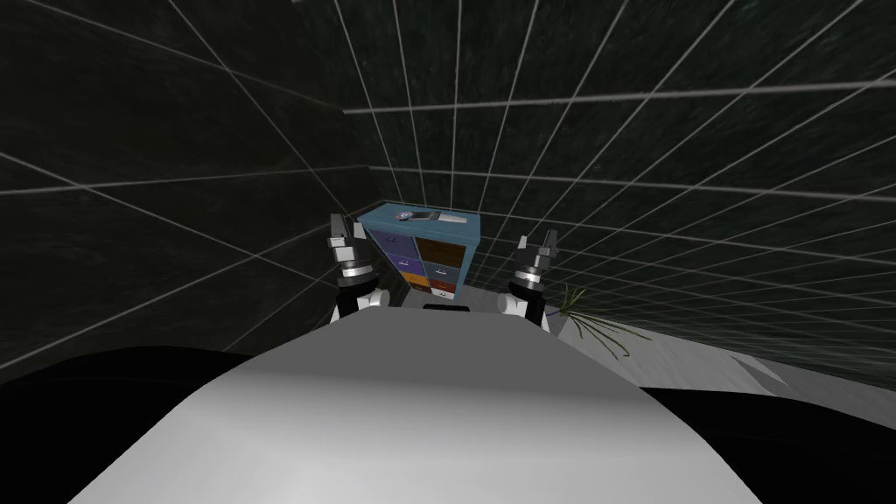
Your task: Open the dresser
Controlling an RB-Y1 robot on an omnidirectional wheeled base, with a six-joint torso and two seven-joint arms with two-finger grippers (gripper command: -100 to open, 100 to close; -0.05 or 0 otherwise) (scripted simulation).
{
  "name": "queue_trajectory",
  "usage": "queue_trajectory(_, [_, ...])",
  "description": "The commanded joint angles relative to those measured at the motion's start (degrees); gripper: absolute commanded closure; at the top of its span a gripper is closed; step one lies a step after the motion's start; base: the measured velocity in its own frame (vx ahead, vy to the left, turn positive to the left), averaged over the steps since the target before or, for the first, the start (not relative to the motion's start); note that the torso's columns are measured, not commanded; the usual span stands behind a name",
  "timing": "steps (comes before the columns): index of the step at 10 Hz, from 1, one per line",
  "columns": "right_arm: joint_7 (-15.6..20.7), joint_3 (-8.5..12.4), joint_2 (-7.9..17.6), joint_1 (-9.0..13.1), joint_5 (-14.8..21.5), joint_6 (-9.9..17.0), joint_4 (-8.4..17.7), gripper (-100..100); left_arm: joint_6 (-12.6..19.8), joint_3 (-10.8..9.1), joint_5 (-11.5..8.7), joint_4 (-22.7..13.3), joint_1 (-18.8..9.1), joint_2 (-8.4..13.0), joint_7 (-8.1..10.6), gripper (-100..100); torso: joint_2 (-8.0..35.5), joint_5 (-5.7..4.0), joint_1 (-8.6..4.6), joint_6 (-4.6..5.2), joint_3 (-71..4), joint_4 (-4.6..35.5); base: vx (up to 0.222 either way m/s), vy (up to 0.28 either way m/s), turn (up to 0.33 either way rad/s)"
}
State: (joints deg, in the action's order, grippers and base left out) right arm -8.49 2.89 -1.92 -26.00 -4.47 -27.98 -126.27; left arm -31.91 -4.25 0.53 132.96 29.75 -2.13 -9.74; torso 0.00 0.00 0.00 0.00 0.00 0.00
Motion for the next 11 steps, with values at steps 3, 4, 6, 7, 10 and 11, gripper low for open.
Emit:
queue_trajectory(3, [0.0,0.0,0.0,0.0,0.0,0.0,-0.01,0,0.0,0.0,0.0,0.01,0.0,0.0,0.0,0,10.03,0.0,0.0,0.0,-20.14,10.06,0.0,0.0,0.0])
queue_trajectory(4, [0.0,0.0,0.0,0.0,0.0,0.0,-0.01,0,0.0,0.0,0.0,0.01,0.0,0.0,0.0,0,14.22,0.0,0.0,0.0,-28.5,14.24,0.0,0.0,0.0])
queue_trajectory(6, [0.0,0.0,0.0,0.0,0.0,0.0,-0.01,0,0.0,0.0,0.0,0.01,0.0,0.0,0.0,0,22.69,0.0,0.0,0.0,-45.36,22.68,0.0,0.0,0.0])
queue_trajectory(7, [0.0,0.0,0.0,0.0,0.0,-0.01,-0.02,0,0.0,0.0,0.0,0.01,0.0,0.0,0.0,0,26.93,0.0,0.0,0.0,-53.81,26.91,0.0,0.0,0.0])
queue_trajectory(10, [0.0,0.0,0.0,0.0,0.0,-0.01,-0.02,0,0.08,0.09,0.07,-0.7,-0.18,2.45,0.01,-100,39.62,0.0,0.0,0.0,-79.19,39.6,0.001,-0.002,-0.003])
queue_trajectory(11, [0.0,0.0,0.0,0.0,0.0,0.0,0.0,0,0.17,0.18,0.13,-1.38,-0.35,4.11,0.01,-100,41.55,0.0,0.0,0.0,-83.13,41.49,-0.004,-0.018,-0.013])
